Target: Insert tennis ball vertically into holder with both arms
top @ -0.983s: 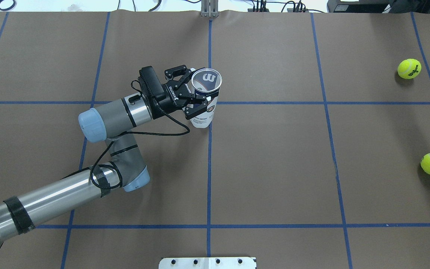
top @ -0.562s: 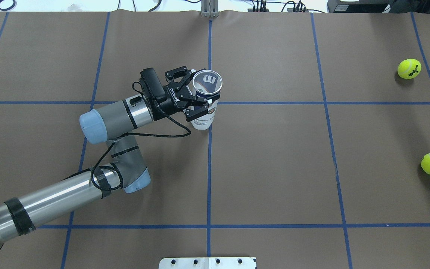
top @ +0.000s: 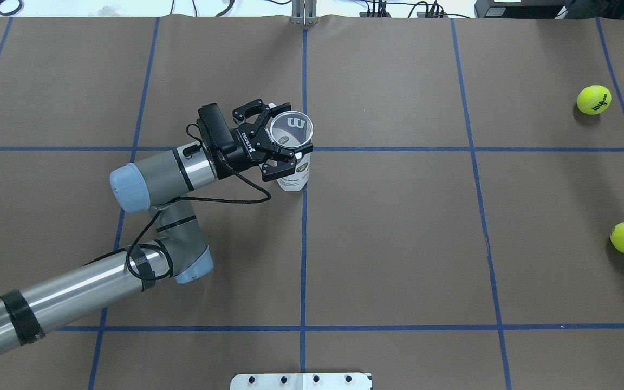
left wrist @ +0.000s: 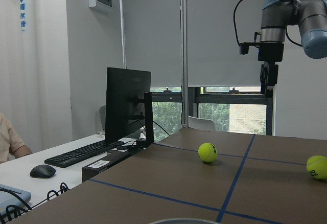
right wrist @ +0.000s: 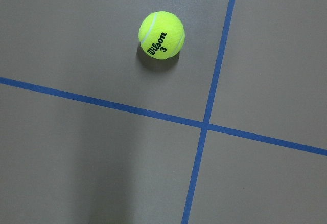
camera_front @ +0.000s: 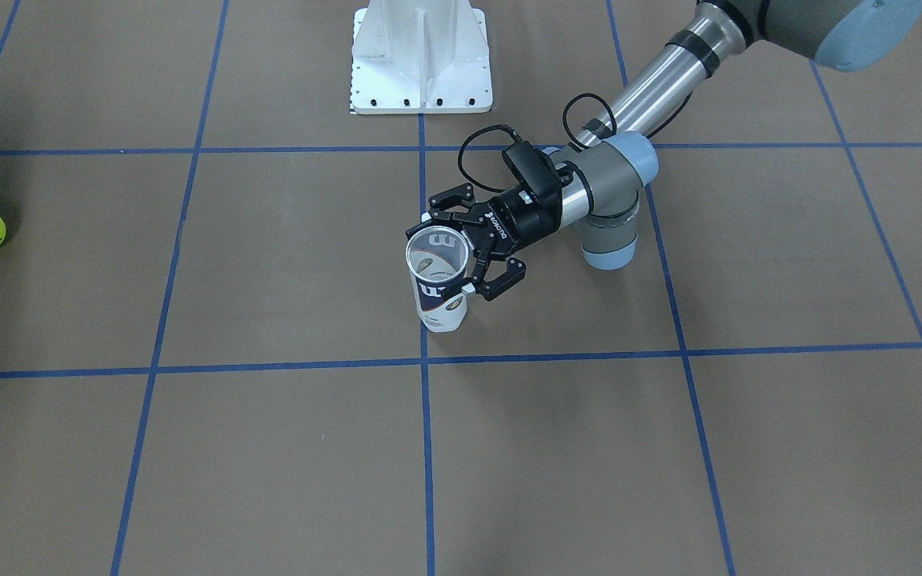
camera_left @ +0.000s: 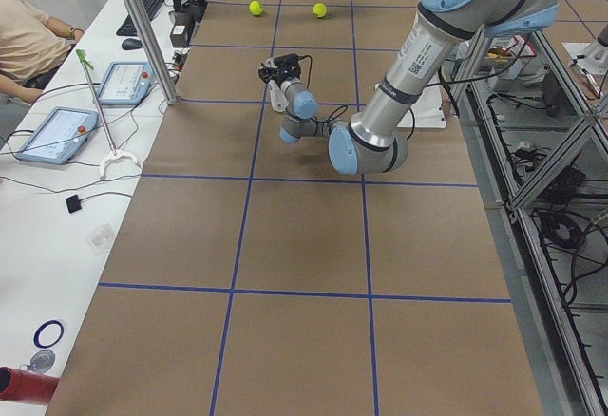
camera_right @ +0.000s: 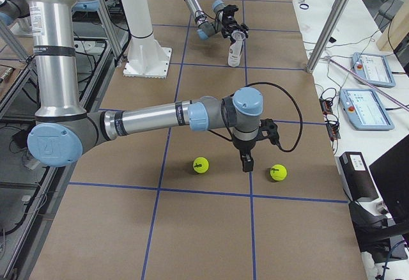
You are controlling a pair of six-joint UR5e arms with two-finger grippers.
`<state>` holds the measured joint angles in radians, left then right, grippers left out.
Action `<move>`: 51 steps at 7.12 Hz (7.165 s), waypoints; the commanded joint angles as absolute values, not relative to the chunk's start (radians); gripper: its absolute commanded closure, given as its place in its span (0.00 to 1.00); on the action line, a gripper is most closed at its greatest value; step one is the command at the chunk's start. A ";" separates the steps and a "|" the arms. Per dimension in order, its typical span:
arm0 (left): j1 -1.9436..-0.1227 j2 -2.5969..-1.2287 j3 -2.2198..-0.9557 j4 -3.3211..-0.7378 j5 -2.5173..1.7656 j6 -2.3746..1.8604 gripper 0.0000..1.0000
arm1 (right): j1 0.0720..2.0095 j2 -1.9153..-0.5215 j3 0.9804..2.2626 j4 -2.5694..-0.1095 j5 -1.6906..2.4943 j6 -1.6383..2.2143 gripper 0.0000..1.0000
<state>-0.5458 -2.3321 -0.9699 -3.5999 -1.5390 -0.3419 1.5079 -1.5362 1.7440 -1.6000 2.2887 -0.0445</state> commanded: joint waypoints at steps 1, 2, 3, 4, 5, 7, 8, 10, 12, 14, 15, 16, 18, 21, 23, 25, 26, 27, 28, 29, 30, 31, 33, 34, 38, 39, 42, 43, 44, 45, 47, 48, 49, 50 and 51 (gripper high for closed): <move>-0.546 -2.324 -0.969 -3.597 -1.539 -0.337 0.01 | 1.508 -1.536 1.744 -1.600 2.289 -0.046 0.00; -0.543 -2.310 -0.968 -3.594 -1.540 -0.336 0.01 | 1.508 -1.536 1.744 -1.600 2.289 -0.046 0.00; -0.543 -2.301 -0.968 -3.594 -1.540 -0.336 0.06 | 1.508 -1.534 1.746 -1.600 2.289 -0.046 0.00; -0.543 -2.295 -0.968 -3.593 -1.540 -0.336 0.12 | 1.508 -1.529 1.749 -1.600 2.293 -0.046 0.00; -0.543 -2.295 -0.968 -3.593 -1.540 -0.336 0.17 | 1.508 -1.529 1.749 -1.600 2.313 -0.046 0.00; -0.542 -2.296 -0.969 -3.590 -1.540 -0.336 0.19 | 1.508 -1.534 1.761 -1.600 2.322 -0.044 0.00; -0.540 -2.298 -0.971 -3.588 -1.540 -0.337 0.20 | 1.508 -1.539 1.763 -1.598 2.324 -0.043 0.00; -0.528 -2.306 -0.979 -3.577 -1.540 -0.344 0.19 | 1.505 -1.542 1.761 -1.598 2.347 -0.022 0.00; -0.517 -2.304 -1.034 -3.515 -1.540 -0.347 0.19 | 1.407 -1.593 1.804 -1.465 2.346 0.242 0.01; -0.517 -2.304 -1.035 -3.511 -1.539 -0.347 0.18 | 1.282 -1.753 1.805 -1.092 2.289 0.545 0.01; -0.517 -2.303 -1.035 -3.513 -1.540 -0.347 0.18 | 1.211 -1.822 1.804 -0.977 2.225 0.627 0.01; -0.517 -2.303 -1.034 -3.513 -1.540 -0.344 0.17 | 1.178 -1.866 1.804 -0.922 2.206 0.638 0.01; -0.515 -2.301 -1.034 -3.514 -1.540 -0.339 0.16 | 1.122 -1.888 1.805 -0.908 2.159 0.675 0.01; -0.515 -2.301 -1.034 -3.514 -1.540 -0.337 0.15 | 1.019 -1.894 1.780 -0.861 2.051 0.736 0.01; -0.515 -2.301 -1.032 -3.514 -1.540 -0.336 0.15 | 0.993 -1.914 1.752 -0.816 2.028 0.744 0.01; -0.515 -2.299 -1.032 -3.514 -1.540 -0.336 0.15 | 0.973 -1.940 1.743 -0.778 2.025 0.742 0.01; -0.515 -2.299 -1.032 -3.514 -1.540 -0.334 0.14 | 0.957 -1.940 1.743 -0.776 2.019 0.744 0.01; -0.515 -2.299 -1.031 -3.514 -1.540 -0.336 0.14 | 0.945 -1.939 1.743 -0.776 2.011 0.745 0.00; -0.515 -2.299 -1.031 -3.514 -1.540 -0.334 0.14 | 0.931 -1.939 1.741 -0.776 2.005 0.744 0.00; -0.515 -2.299 -1.031 -3.514 -1.540 -0.334 0.13 | 0.913 -1.939 1.738 -0.776 1.988 0.744 0.01; -0.515 -2.299 -1.029 -3.514 -1.540 -0.334 0.13 | 0.898 -1.939 1.729 -0.776 1.968 0.744 0.01; -0.515 -2.299 -1.029 -3.514 -1.540 -0.334 0.13 | 0.894 -1.939 1.727 -0.776 1.967 0.744 0.21; -0.517 -2.299 -1.028 -3.514 -1.540 -0.334 0.13 | 0.894 -1.936 1.724 -0.776 1.967 0.744 0.77; -0.517 -2.299 -1.028 -3.514 -1.540 -0.334 0.12 | 0.894 -1.930 1.727 -0.775 1.967 0.744 1.00; -0.517 -2.295 -1.028 -3.516 -1.540 -0.334 0.12 | 0.935 -1.801 1.789 -0.788 2.073 0.774 1.00; -0.515 -2.293 -1.028 -3.516 -1.540 -0.334 0.12 | 0.954 -1.754 1.819 -0.790 2.133 0.873 1.00; -0.514 -2.293 -1.028 -3.516 -1.540 -0.336 0.12 | 0.947 -1.495 1.892 -1.022 2.135 1.070 1.00; -0.511 -2.295 -1.028 -3.514 -1.539 -0.336 0.12 | 0.922 -1.382 1.973 -1.218 2.135 1.122 1.00; -0.509 -2.295 -1.028 -3.514 -1.539 -0.336 0.12 | 0.885 -1.235 2.026 -1.423 2.126 1.196 1.00; -0.511 -2.295 -1.026 -3.514 -1.539 -0.336 0.12 | 0.843 -1.075 2.031 -1.601 2.111 1.275 1.00; -0.508 -2.295 -1.026 -3.514 -1.539 -0.336 0.12 | 0.744 -0.785 1.984 -1.898 2.005 1.350 1.00; -0.508 -2.295 -1.026 -3.514 -1.540 -0.336 0.12 | 0.733 -0.696 1.917 -1.920 2.003 1.395 1.00; -0.506 -2.295 -1.026 -3.514 -1.539 -0.336 0.12 | 0.720 -0.622 1.828 -1.921 1.985 1.404 1.00; -0.505 -2.295 -1.026 -3.514 -1.540 -0.336 0.12 | 0.695 -0.592 1.784 -1.919 1.944 1.404 1.00; -0.505 -2.295 -1.025 -3.514 -1.540 -0.336 0.12 | 0.678 -0.592 1.779 -1.919 1.919 1.404 1.00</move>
